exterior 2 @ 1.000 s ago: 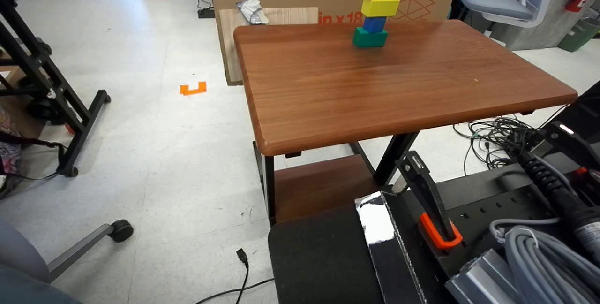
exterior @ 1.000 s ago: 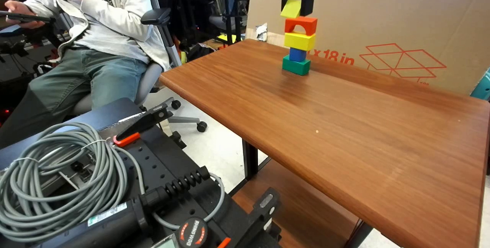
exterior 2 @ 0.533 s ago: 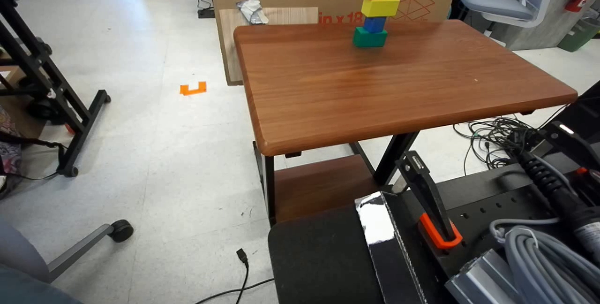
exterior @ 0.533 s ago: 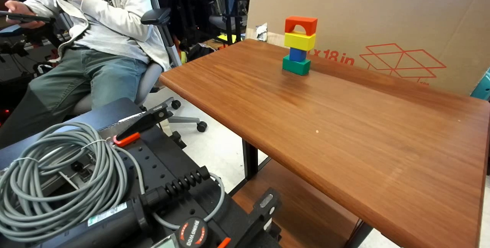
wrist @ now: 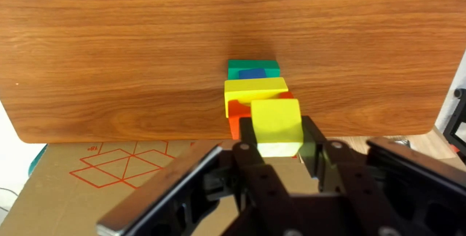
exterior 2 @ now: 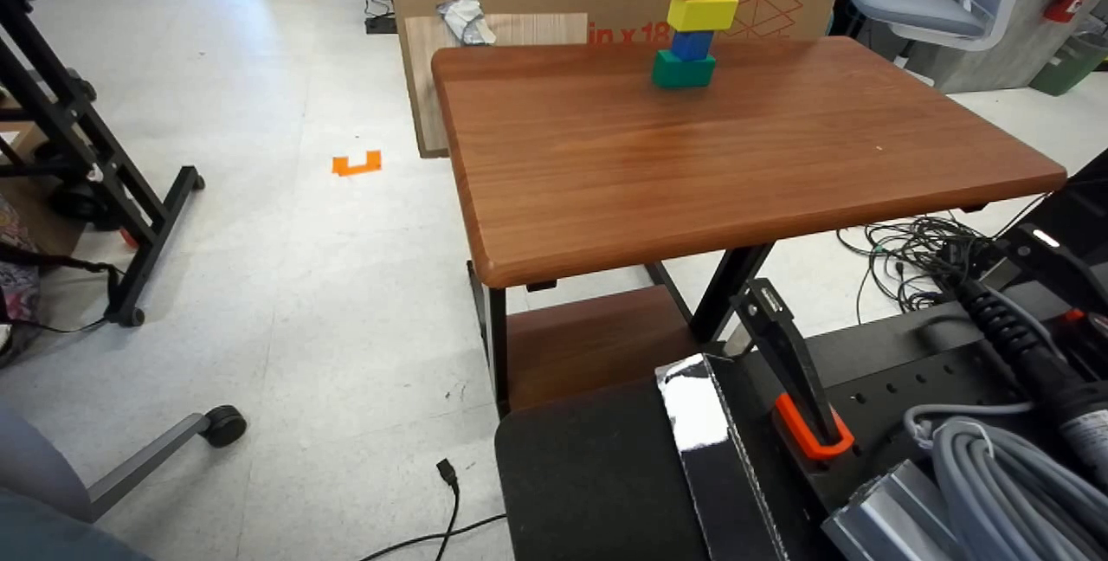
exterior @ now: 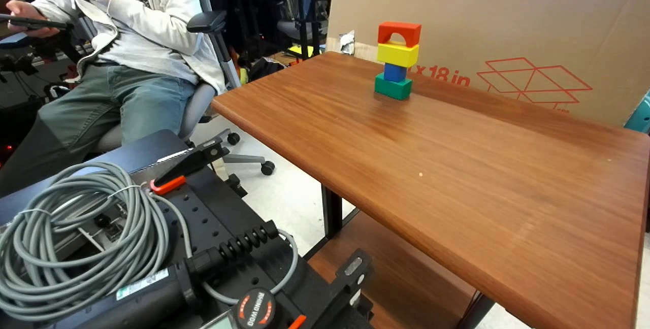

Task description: Put the triangular block on the top of the tower

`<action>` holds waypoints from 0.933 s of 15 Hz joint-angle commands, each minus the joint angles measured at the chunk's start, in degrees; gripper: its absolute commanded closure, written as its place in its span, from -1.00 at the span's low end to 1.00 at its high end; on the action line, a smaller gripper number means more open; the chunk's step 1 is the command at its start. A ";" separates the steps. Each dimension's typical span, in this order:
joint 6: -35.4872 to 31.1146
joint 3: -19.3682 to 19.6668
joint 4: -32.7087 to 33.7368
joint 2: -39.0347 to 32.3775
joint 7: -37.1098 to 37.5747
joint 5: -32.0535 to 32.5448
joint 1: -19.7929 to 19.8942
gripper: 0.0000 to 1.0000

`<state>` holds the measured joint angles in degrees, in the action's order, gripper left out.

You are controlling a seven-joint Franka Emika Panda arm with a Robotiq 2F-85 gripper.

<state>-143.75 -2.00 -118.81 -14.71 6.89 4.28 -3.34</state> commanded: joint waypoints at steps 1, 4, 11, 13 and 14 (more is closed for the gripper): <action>0.45 1.15 5.50 -5.21 2.03 1.87 -1.17 0.83; 0.48 1.21 7.90 -7.96 1.98 1.85 -1.35 0.83; 1.09 0.78 11.60 -11.70 0.99 0.90 -1.82 0.83; 1.28 0.80 12.07 -12.08 0.76 0.87 -1.90 0.83; 1.46 0.72 12.19 -12.17 0.48 0.70 -1.81 0.83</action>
<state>-143.65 -1.71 -108.88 -25.72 7.82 5.41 -4.58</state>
